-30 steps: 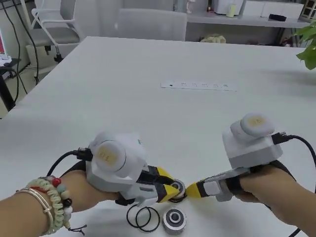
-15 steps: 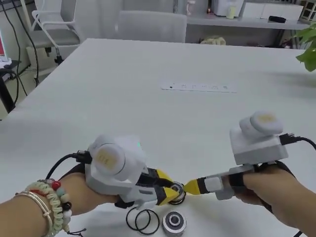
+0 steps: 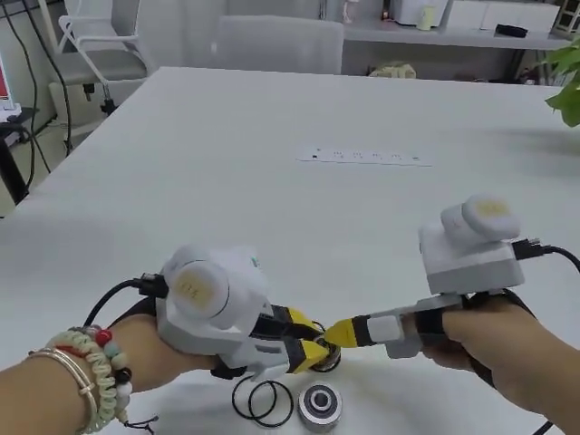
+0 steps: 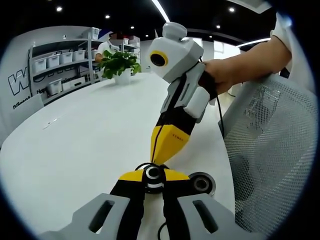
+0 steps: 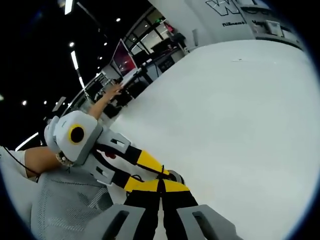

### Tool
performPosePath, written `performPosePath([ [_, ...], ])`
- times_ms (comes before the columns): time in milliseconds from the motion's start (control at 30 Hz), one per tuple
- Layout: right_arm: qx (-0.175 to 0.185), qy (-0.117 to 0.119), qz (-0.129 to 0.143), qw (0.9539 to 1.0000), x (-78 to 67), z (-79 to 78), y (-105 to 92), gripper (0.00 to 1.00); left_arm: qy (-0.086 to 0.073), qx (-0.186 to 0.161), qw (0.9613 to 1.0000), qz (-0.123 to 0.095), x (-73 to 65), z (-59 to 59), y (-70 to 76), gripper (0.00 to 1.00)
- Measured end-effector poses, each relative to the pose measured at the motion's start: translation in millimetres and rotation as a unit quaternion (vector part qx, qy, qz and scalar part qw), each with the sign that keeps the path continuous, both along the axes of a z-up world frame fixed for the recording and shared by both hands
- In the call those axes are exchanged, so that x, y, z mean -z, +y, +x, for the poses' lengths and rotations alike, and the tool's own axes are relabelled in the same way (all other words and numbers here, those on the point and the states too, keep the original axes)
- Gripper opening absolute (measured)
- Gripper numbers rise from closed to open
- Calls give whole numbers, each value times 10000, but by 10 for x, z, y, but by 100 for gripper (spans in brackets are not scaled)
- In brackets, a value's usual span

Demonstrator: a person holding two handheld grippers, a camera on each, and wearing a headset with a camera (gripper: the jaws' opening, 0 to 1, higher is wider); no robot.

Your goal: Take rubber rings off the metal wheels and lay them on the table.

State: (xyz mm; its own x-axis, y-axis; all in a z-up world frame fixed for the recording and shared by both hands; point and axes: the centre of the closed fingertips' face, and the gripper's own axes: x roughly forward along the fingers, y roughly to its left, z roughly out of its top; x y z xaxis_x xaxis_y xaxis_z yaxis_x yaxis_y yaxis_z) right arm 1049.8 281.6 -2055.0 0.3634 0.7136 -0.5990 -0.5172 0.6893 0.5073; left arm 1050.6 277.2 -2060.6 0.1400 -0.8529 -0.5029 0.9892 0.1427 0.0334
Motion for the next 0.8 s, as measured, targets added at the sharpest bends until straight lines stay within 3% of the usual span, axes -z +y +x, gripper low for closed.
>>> performPosePath([
  [167, 37, 74, -37, 10000, 40, -3, -53, 0, 30, -14, 10000, 4, -2, 1, 0, 7],
  [333, 67, 55, 32, 10000, -2, -21, -26, 0, 73, 32, 9998, 157, -13, 3, -6, 7],
  [467, 78, 28, 63, 9999, -29, -23, -20, 0, -17, 155, 9994, 304, -14, -6, 38, 10],
  [800, 225, -28, 250, 9994, -102, 42, -78, 0, -39, 173, 9997, 191, -248, 24, 136, 17],
])
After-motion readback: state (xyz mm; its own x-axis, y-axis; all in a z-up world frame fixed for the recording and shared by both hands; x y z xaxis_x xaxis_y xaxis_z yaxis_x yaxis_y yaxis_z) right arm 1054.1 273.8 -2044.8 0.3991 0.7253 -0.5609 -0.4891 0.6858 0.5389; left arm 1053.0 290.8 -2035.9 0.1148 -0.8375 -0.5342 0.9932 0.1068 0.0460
